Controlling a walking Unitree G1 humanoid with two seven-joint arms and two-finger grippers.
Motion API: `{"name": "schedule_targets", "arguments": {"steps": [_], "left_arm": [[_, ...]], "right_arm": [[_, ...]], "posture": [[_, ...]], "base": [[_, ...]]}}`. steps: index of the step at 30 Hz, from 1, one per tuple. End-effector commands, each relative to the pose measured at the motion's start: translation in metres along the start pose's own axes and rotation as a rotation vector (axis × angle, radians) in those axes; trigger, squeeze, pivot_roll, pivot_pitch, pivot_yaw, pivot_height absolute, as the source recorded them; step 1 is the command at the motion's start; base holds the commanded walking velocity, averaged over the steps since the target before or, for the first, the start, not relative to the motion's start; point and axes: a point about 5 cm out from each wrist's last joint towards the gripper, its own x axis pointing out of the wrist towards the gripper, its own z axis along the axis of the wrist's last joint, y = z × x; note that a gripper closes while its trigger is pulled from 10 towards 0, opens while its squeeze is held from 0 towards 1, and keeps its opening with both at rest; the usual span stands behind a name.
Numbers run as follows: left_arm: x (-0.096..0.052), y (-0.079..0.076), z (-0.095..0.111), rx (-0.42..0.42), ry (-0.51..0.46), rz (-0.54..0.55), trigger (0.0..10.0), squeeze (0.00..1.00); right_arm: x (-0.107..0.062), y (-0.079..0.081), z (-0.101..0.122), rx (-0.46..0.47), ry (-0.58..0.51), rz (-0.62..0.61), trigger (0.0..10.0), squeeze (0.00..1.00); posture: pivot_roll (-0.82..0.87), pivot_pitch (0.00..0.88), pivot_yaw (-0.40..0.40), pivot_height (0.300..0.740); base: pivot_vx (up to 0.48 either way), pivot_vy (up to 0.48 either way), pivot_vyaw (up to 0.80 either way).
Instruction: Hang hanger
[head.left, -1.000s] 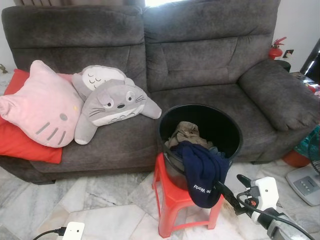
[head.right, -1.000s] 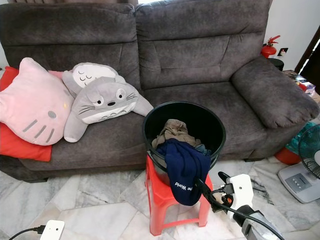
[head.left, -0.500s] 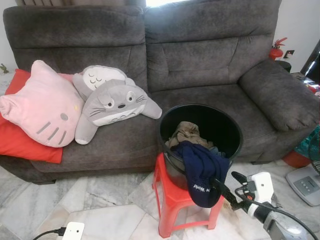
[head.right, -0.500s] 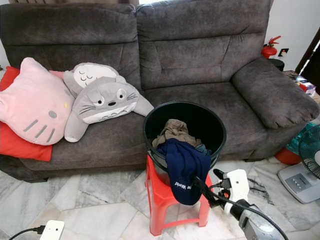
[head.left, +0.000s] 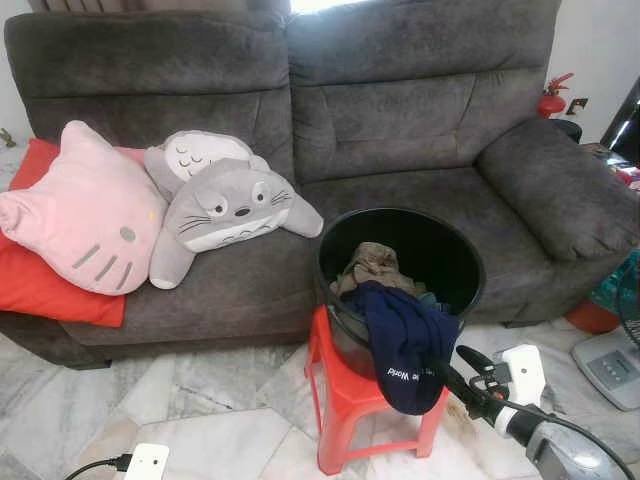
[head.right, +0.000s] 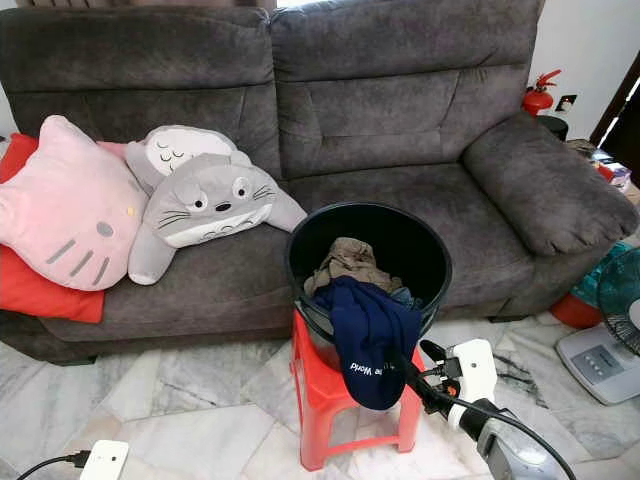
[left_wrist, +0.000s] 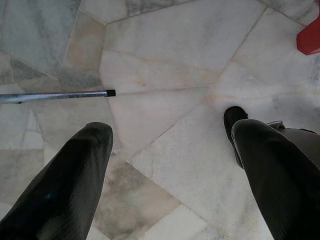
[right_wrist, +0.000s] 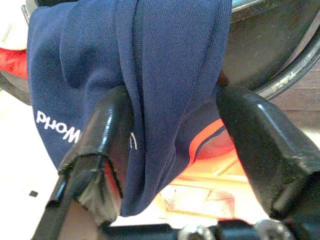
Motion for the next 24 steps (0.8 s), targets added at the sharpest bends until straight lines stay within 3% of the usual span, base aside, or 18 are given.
{"name": "schedule_targets", "arguments": {"steps": [1,24], "left_arm": [[-0.0006,0.0047,-0.0023,0.025,0.015,0.011,10.0,0.00],[-0.0005,0.0050,-0.0021,0.038,0.016,0.012,10.0,0.00]], "right_arm": [[0.0019,-0.0008,0.0028,-0.005,-0.015,0.001,0.0,0.00],[0.0012,-0.0028,0.0053,-0.030,-0.025,0.008,0.0,0.00]], "posture": [[-0.21,0.022,0.045,0.740],[-0.22,0.021,0.046,0.740]], "base": [[0.000,0.000,0.00],[0.000,0.000,0.00]]}}
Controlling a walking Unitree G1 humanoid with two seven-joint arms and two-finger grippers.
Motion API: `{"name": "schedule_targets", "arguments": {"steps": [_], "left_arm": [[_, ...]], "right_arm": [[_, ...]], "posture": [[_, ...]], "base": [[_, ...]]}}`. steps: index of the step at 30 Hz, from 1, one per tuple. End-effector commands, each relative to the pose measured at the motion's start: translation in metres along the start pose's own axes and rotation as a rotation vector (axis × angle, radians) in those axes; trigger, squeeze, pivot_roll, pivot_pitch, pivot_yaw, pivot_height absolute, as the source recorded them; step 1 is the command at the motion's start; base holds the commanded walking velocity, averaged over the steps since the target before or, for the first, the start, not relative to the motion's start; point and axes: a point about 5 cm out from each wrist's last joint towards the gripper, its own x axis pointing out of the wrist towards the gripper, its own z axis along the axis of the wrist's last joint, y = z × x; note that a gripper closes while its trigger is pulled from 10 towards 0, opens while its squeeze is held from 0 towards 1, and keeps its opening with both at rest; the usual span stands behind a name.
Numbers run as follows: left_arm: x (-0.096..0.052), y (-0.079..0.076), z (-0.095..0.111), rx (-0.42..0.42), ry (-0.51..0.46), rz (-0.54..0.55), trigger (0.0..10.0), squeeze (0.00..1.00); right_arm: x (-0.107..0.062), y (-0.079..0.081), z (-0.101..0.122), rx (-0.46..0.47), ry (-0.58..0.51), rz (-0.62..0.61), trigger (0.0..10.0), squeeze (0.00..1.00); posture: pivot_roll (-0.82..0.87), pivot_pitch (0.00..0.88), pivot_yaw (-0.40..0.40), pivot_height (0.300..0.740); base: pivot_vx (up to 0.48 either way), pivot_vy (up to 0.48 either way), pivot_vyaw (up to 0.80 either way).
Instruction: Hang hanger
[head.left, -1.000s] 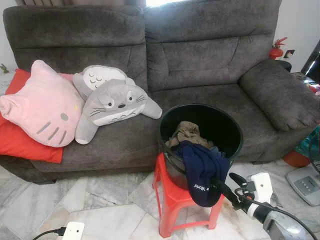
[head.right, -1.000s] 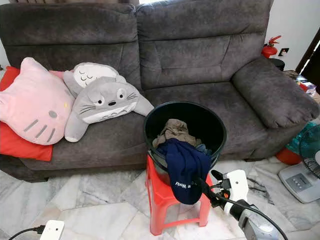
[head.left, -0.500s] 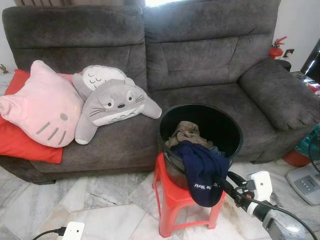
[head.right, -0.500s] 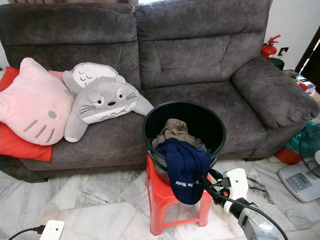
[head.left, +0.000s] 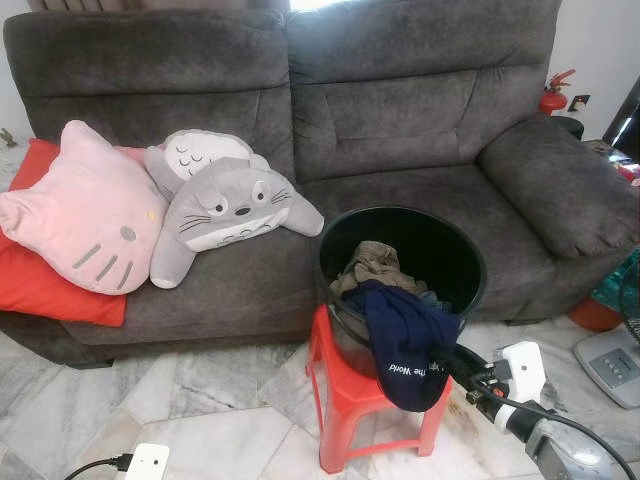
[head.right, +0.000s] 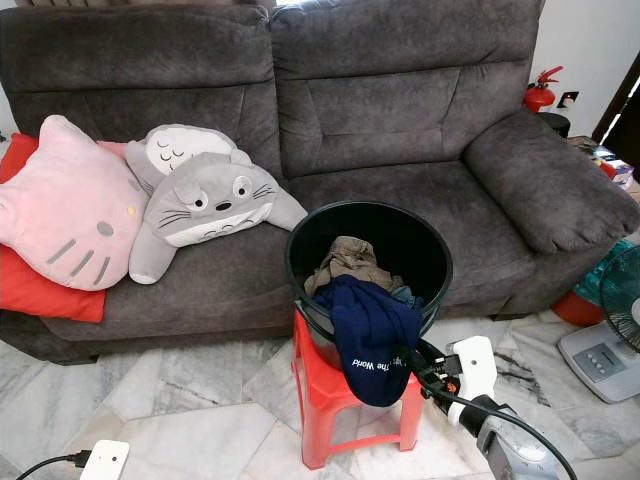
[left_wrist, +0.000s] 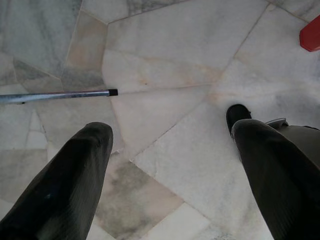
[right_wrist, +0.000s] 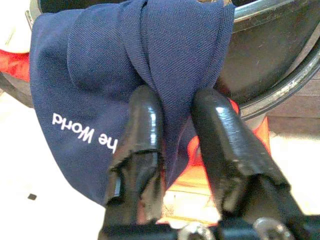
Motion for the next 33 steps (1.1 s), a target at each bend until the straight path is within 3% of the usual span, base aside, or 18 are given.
{"name": "schedule_targets", "arguments": {"steps": [1,7,18,24,29,33], "left_arm": [[-0.001,0.005,-0.002,0.028,0.016,0.014,10.0,0.00],[-0.001,0.005,-0.002,0.030,0.017,0.015,10.0,0.00],[-0.001,0.005,-0.002,0.031,0.017,0.016,10.0,0.00],[0.000,0.005,-0.002,0.037,0.016,0.015,10.0,0.00],[0.000,0.005,-0.001,0.037,0.013,0.016,10.0,0.00],[0.000,0.005,-0.001,0.036,0.013,0.016,10.0,0.00]], "right_arm": [[0.000,-0.002,0.004,-0.020,-0.009,0.002,0.0,0.00],[-0.001,0.001,0.013,-0.048,-0.042,0.009,0.0,0.00],[-0.022,0.024,0.036,-0.110,-0.115,0.075,0.0,0.00],[-0.027,0.035,0.062,-0.103,-0.203,0.092,0.0,0.00],[-0.017,0.036,0.101,-0.085,-0.350,0.084,0.0,0.00],[-0.008,0.038,0.120,-0.100,-0.408,0.084,0.0,0.00]], "posture": [[-0.21,0.016,0.045,0.740],[-0.22,0.017,0.046,0.740],[-0.22,0.019,0.043,0.740],[-0.23,0.018,0.044,0.740],[-0.23,0.010,0.045,0.740],[-0.23,0.007,0.044,0.740]], "base": [[0.000,0.000,0.00],[0.000,0.000,0.00],[0.000,0.000,0.00],[0.000,0.000,0.00],[0.000,0.000,0.00],[0.000,0.000,0.00]]}}
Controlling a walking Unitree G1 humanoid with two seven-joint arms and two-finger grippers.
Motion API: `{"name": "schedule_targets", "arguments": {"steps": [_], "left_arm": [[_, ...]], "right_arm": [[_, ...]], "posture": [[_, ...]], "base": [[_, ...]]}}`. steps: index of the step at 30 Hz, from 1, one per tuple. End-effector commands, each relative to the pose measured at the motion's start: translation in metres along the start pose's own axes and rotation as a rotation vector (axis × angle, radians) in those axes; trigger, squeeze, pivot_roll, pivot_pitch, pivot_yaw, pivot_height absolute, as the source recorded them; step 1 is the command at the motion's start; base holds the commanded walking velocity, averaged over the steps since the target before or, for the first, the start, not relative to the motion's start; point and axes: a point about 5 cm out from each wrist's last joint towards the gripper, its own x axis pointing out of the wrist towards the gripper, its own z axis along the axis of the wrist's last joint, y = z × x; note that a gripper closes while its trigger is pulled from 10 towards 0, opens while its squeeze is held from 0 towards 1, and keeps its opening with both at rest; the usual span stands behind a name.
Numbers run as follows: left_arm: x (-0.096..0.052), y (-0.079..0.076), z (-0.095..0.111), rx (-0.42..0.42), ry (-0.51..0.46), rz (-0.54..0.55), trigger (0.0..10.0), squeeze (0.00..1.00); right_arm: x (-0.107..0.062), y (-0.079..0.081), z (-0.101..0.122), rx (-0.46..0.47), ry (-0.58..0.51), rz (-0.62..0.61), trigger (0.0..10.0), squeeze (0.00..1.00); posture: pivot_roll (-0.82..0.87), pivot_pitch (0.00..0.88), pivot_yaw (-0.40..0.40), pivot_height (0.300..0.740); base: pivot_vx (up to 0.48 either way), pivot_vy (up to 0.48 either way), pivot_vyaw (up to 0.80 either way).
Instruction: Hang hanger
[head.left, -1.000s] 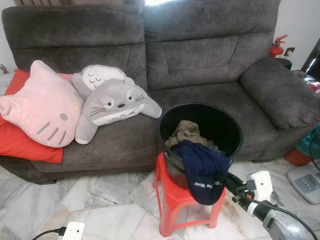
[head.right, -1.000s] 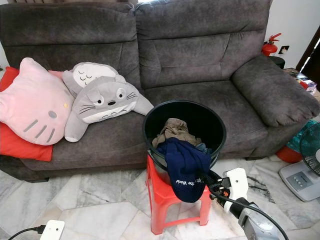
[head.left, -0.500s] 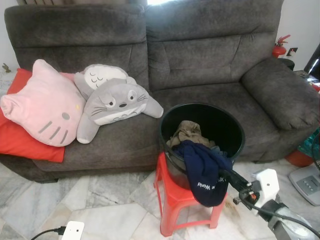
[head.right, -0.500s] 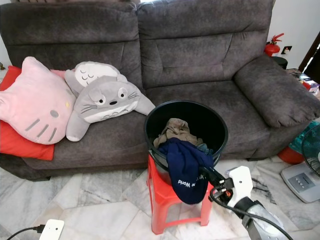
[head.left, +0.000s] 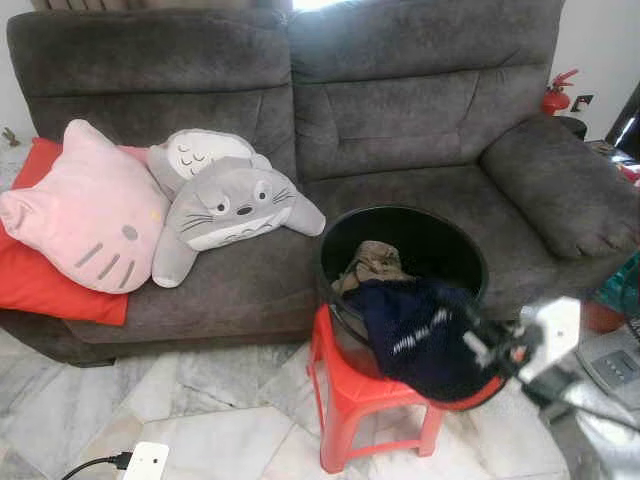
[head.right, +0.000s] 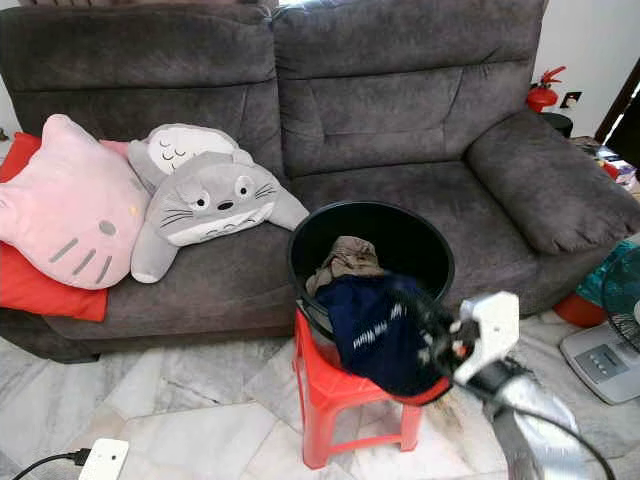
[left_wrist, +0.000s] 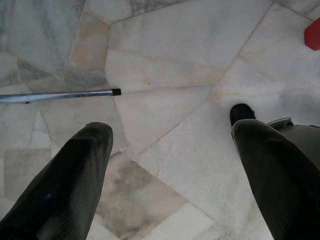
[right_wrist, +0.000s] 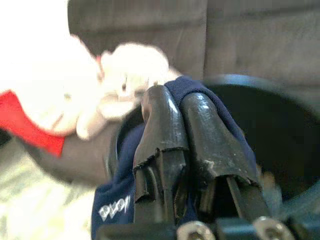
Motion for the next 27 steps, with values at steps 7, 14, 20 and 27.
{"name": "schedule_targets", "arguments": {"steps": [7,14,20,27], "left_arm": [[0.000,0.003,-0.003,0.021,0.014,0.010,10.0,0.00],[-0.001,0.003,-0.003,0.015,0.014,0.012,10.0,0.00],[-0.001,0.003,-0.003,0.018,0.014,0.010,10.0,0.00],[0.000,0.002,-0.003,0.019,0.013,0.008,10.0,0.00]], "right_arm": [[0.023,-0.001,0.017,-0.026,-0.054,0.008,0.0,0.00],[0.028,-0.007,0.034,-0.061,-0.106,-0.031,0.0,0.00],[0.019,-0.029,0.045,-0.095,-0.150,-0.192,0.0,0.00],[0.004,-0.068,0.074,-0.136,-0.260,-0.524,0.0,0.00]], "posture": [[-0.22,0.002,0.044,0.740],[-0.22,0.000,0.043,0.740],[-0.22,0.000,0.043,0.740],[-0.23,0.007,0.049,0.740]], "base": [[0.000,0.000,0.00],[0.000,0.000,0.00],[0.000,0.000,0.00],[0.000,0.000,0.00]]}}
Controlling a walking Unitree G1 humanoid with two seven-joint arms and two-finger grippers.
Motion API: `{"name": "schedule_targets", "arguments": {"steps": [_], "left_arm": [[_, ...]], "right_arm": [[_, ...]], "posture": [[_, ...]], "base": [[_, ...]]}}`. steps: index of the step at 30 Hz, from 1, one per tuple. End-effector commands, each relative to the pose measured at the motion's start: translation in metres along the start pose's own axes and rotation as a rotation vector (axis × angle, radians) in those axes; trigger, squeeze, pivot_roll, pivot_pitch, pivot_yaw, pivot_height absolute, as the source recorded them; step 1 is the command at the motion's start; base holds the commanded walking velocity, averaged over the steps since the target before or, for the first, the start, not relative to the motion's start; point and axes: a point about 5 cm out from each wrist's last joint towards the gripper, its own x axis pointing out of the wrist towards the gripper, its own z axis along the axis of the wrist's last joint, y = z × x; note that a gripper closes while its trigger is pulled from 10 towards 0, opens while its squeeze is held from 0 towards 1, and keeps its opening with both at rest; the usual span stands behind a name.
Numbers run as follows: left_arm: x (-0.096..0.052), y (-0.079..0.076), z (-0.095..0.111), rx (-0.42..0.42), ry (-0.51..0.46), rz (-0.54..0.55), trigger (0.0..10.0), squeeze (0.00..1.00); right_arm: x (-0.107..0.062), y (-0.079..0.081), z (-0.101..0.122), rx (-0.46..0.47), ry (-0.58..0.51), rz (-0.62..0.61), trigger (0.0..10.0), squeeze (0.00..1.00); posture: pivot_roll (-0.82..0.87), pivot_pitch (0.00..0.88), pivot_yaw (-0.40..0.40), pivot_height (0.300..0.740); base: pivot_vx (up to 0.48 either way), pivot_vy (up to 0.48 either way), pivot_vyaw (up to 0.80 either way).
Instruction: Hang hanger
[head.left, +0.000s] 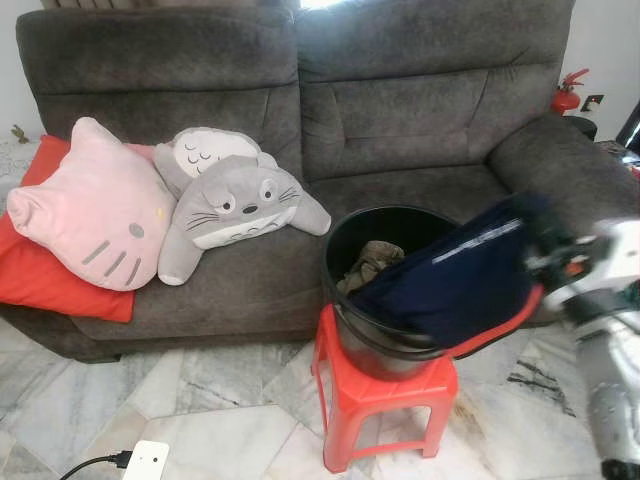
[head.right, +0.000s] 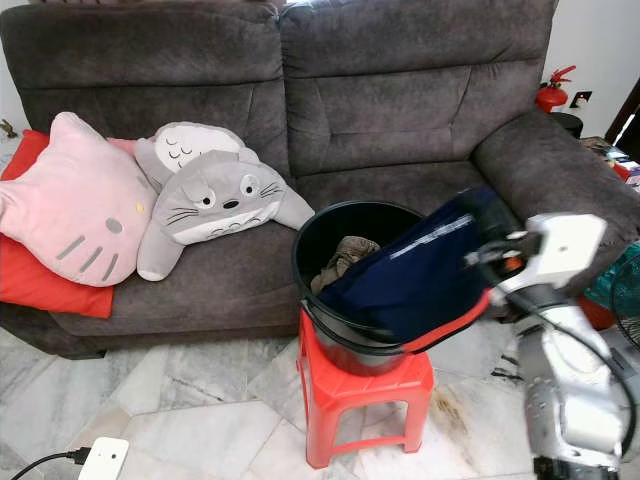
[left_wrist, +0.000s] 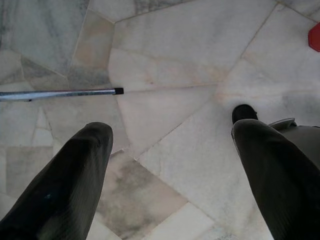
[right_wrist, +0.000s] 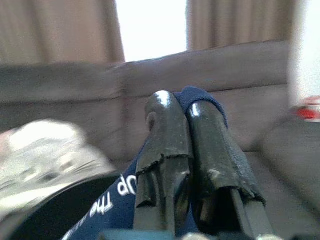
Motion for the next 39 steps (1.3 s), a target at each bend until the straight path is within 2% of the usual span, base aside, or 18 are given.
{"name": "schedule_targets", "arguments": {"steps": [1,3,5,8,10,11,13,14,15,20,23,25,33,39], "left_arm": [[-0.001,0.002,-0.004,0.020,0.017,0.005,10.0,0.00],[-0.001,0.002,-0.004,0.016,0.017,0.006,10.0,0.00],[-0.001,0.002,-0.004,0.015,0.016,0.006,10.0,0.00],[-0.001,0.002,-0.004,0.014,0.016,0.007,10.0,0.00],[-0.001,0.002,-0.004,0.013,0.016,0.007,10.0,0.00],[-0.001,0.002,-0.004,0.013,0.016,0.007,10.0,0.00],[-0.001,0.002,-0.004,0.011,0.017,0.007,10.0,0.00],[-0.001,0.002,-0.004,0.011,0.017,0.007,10.0,0.00],[-0.001,0.002,-0.004,0.010,0.016,0.008,10.0,0.00],[0.000,0.002,-0.003,0.008,0.015,0.009,10.0,0.00],[0.000,0.002,-0.003,0.007,0.014,0.009,10.0,0.00],[0.000,0.002,-0.002,0.006,0.013,0.009,10.0,0.00],[-0.001,0.003,-0.003,0.015,0.015,0.005,10.0,0.00],[-0.001,0.003,-0.004,0.016,0.015,0.004,10.0,0.00]], "right_arm": [[0.002,-0.010,0.005,-0.018,-0.027,-0.077,0.0,0.00],[0.005,-0.014,0.006,-0.019,-0.037,-0.137,0.0,0.00],[0.007,-0.012,0.006,0.000,-0.042,-0.129,0.0,0.00],[0.013,0.020,-0.004,-0.002,0.022,0.075,0.0,0.00],[0.012,0.032,-0.011,-0.022,0.063,0.155,0.0,0.00],[0.012,0.032,-0.011,-0.022,0.063,0.155,0.0,0.00],[0.011,0.047,-0.022,-0.031,0.116,0.239,0.0,0.00],[0.011,0.047,-0.022,-0.031,0.116,0.239,0.0,0.00],[0.012,0.056,-0.026,-0.041,0.138,0.304,0.0,0.00],[0.010,0.078,-0.032,-0.096,0.225,0.506,0.0,0.00],[0.009,0.083,-0.036,-0.119,0.268,0.550,0.0,0.00],[0.002,0.097,-0.041,-0.157,0.327,0.664,0.0,0.00],[-0.005,0.117,-0.047,-0.222,0.400,0.727,0.0,0.00],[-0.004,0.122,-0.054,-0.281,0.434,0.723,0.0,0.00]], "posture": [[-0.23,0.007,0.049,0.740],[-0.23,0.007,0.048,0.740],[-0.23,0.007,0.048,0.740],[-0.22,0.008,0.048,0.740],[-0.22,0.012,0.047,0.740],[-0.22,0.012,0.047,0.740],[-0.22,0.012,0.047,0.740],[-0.22,0.012,0.047,0.740],[-0.22,0.017,0.048,0.740],[-0.22,0.027,0.047,0.740],[-0.22,0.030,0.046,0.740],[-0.22,0.036,0.047,0.740],[-0.23,0.018,0.053,0.740],[-0.22,0.009,0.050,0.740]], "base": [[0.000,0.000,0.00],[0.000,0.000,0.00],[0.000,0.000,0.00],[0.000,0.000,0.00],[0.000,0.000,0.00],[0.000,0.000,0.00],[0.000,0.000,0.00],[0.000,0.000,0.00],[0.000,0.000,0.00],[0.000,0.000,0.00],[0.000,0.000,0.00],[0.000,0.000,0.00],[0.000,0.000,0.00],[0.000,0.000,0.00]]}}
